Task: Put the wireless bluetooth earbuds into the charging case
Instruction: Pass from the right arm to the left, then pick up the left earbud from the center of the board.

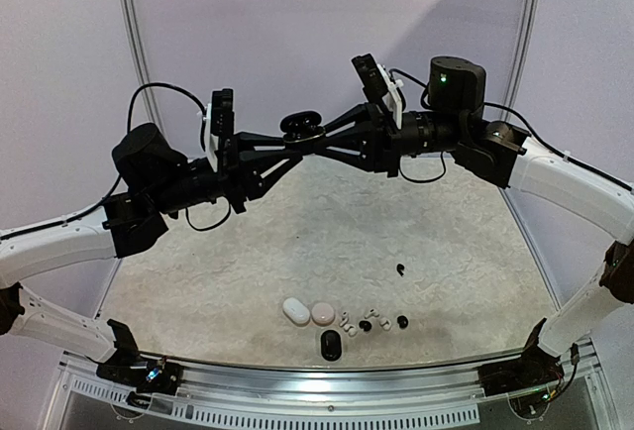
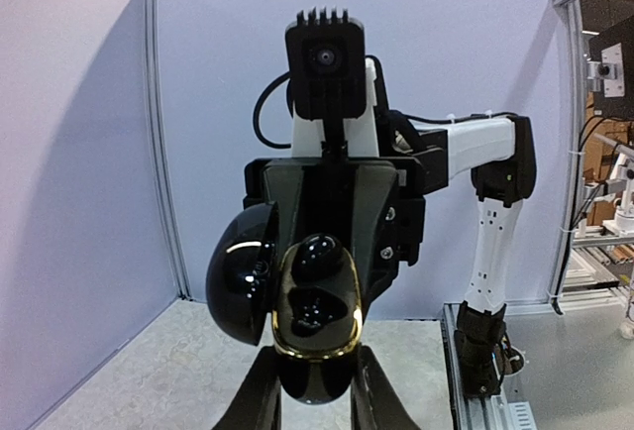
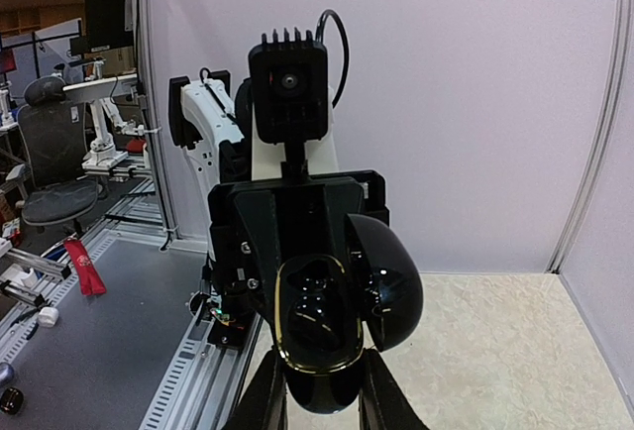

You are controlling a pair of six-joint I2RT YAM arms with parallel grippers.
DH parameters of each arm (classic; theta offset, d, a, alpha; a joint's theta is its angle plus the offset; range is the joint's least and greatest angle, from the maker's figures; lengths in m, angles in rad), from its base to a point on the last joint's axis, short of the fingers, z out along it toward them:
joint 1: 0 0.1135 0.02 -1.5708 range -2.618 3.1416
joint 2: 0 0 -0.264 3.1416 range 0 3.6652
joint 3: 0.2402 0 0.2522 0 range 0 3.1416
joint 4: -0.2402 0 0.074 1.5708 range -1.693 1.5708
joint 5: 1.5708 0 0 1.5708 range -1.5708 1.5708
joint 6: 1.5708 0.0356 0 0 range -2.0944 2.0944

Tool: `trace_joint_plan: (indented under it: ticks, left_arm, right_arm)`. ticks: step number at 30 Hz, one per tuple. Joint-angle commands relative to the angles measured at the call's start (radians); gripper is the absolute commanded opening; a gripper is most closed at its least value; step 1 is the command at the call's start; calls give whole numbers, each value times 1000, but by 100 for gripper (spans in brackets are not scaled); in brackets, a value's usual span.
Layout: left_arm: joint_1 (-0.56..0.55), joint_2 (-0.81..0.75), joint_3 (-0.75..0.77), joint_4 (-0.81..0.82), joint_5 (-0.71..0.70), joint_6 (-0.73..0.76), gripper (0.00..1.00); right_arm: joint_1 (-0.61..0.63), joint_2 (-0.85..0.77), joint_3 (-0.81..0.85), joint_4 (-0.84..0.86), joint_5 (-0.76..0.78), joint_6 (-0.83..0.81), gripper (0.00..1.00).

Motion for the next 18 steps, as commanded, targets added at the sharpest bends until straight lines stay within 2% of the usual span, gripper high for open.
trace_joint_plan:
  ticks: [1, 4, 6, 8, 11, 15, 18]
  left_arm:
    - [4, 12, 15, 49, 31, 2, 0]
    - [4, 11, 11, 52, 26, 0, 0]
    - [4, 10, 3, 54, 16, 0, 0]
    - [4, 8, -7, 47, -9, -8, 0]
    - [5, -3, -26, 16, -92, -28, 0]
    - [7, -17, -61, -9, -196, -31, 0]
    - [7, -24, -91, -18, -269, -2, 0]
  right_arm:
    - [5, -13, 1, -21, 21, -4, 0]
    - [5, -13, 2, -22, 26, -3, 0]
    - [4, -11, 3, -24, 38, 8, 15]
    - [3, -9, 10, -56, 79, 19, 35]
    - [-33, -10, 24, -127, 138, 61, 52]
    - [-128, -9, 39, -278, 217, 206, 57]
    - [-164, -5, 61, -478, 388, 253, 57]
